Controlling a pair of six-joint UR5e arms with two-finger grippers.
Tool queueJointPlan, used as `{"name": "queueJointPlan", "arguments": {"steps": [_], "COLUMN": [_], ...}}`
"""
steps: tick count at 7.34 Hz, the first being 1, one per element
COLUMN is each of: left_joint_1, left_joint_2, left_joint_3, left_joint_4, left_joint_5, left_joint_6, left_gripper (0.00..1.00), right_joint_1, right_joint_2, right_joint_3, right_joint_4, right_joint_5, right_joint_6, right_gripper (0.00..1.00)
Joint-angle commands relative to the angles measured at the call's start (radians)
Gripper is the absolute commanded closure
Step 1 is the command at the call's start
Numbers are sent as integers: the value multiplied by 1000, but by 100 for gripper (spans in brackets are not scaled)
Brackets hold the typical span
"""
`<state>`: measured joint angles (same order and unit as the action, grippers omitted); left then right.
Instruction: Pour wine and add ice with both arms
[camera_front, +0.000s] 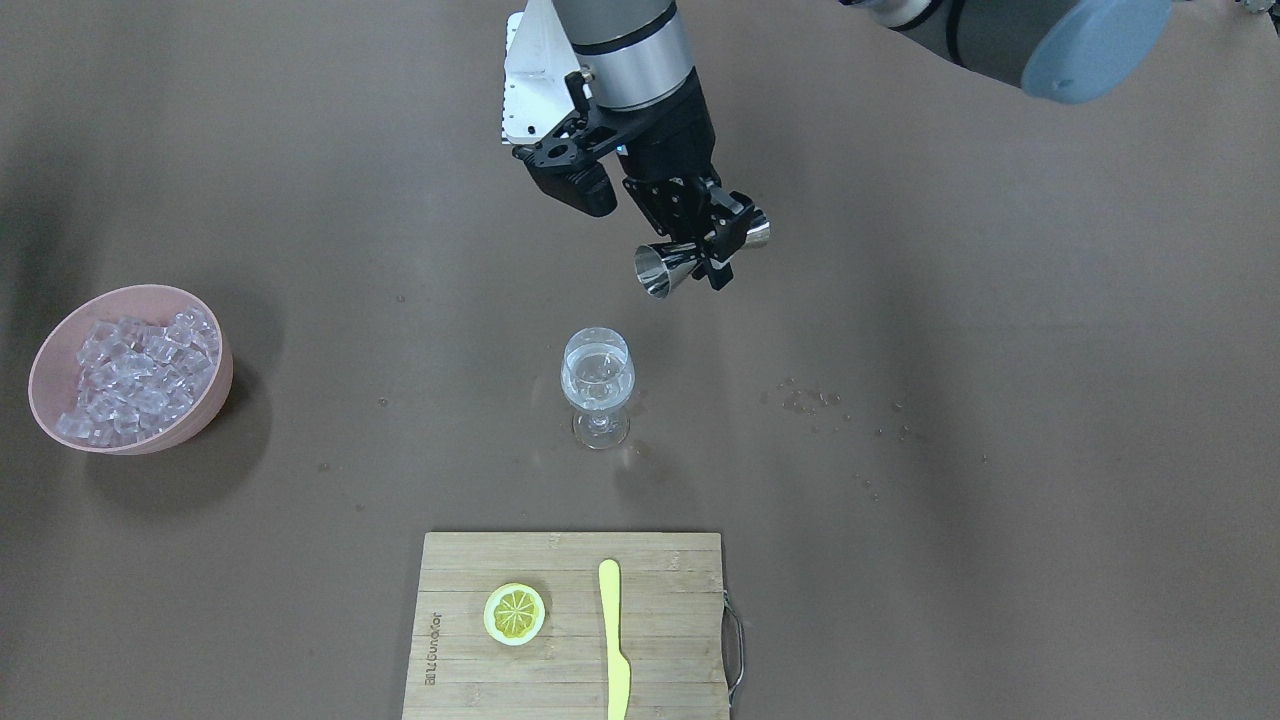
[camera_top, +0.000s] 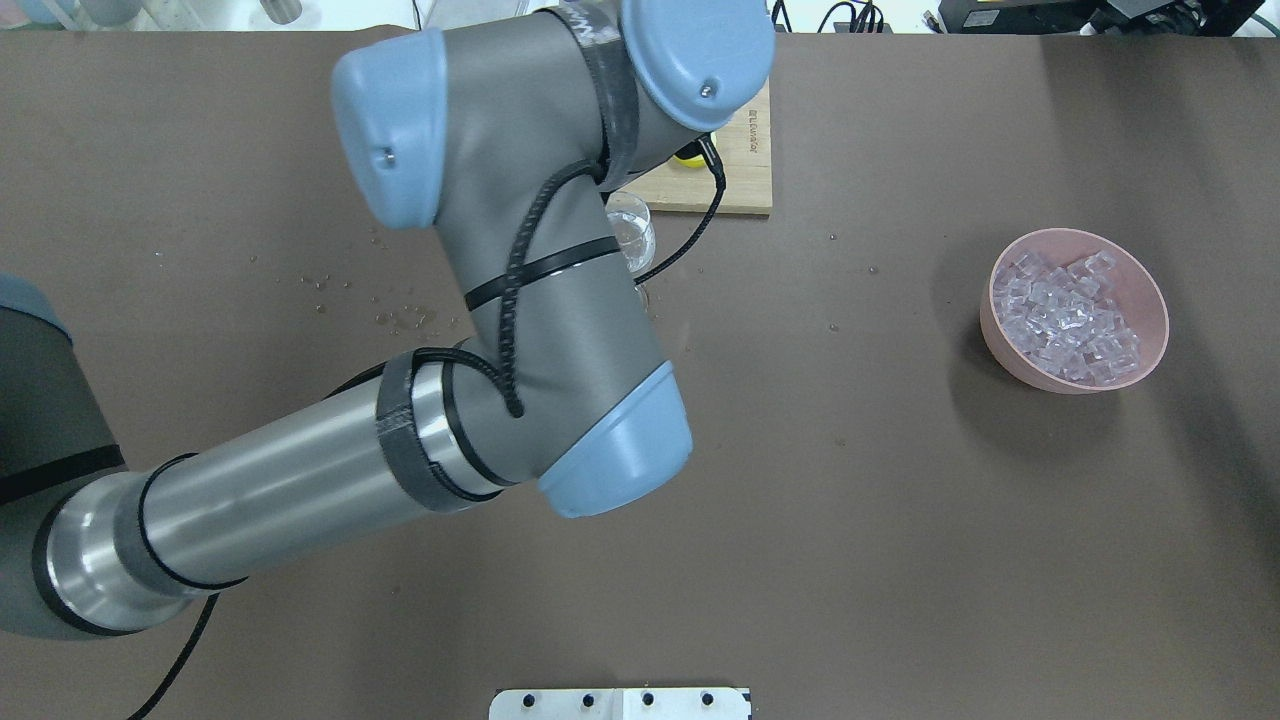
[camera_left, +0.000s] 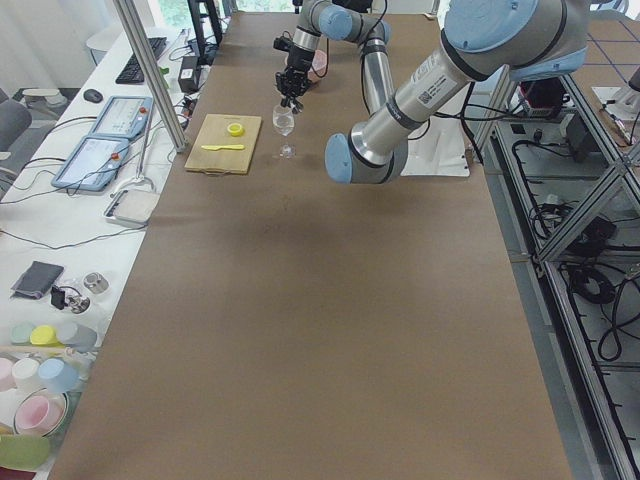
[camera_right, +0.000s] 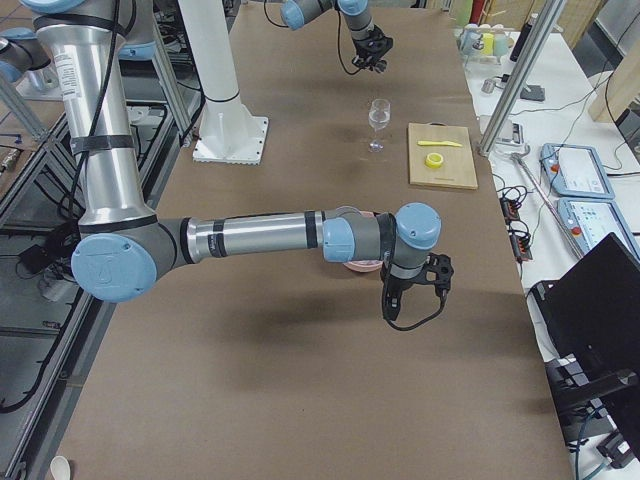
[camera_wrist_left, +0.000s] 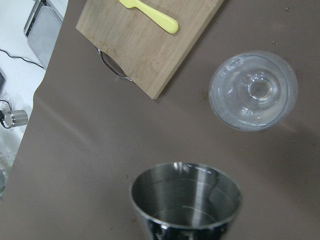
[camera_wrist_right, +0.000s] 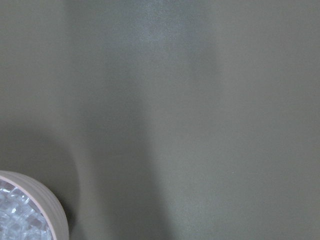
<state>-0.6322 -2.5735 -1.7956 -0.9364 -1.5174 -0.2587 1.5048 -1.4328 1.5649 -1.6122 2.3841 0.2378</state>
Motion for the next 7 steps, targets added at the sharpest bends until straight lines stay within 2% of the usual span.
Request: {"name": "queueJointPlan", "arguments": {"steps": [1,3,4,5,7], "left_joint_1": [-55,-116,-138,-174,-205], "left_joint_2": [149,313,373,387,395], "left_joint_3": [-57,-51,-44,-7,1], "left_joint_4": [-198,-515,-612,-674,-685], "left_joint_5": [-3,-1,-1,-3,-9], "left_joint_6": [-190,-295,-348,-356,-356], "left_gripper": [100,100,100,100,100], "right_joint_1": [0,-15,-17,-23,-32], "right_joint_2": [6,6,6,6,8], "right_joint_3": [1,23,24,29,32], "right_joint_4": [0,0,0,0,0], "right_joint_5": [1,3,3,3,1], "right_joint_6": [0,-2,-2,-2,0], "right_gripper": [0,0,0,0,0]}}
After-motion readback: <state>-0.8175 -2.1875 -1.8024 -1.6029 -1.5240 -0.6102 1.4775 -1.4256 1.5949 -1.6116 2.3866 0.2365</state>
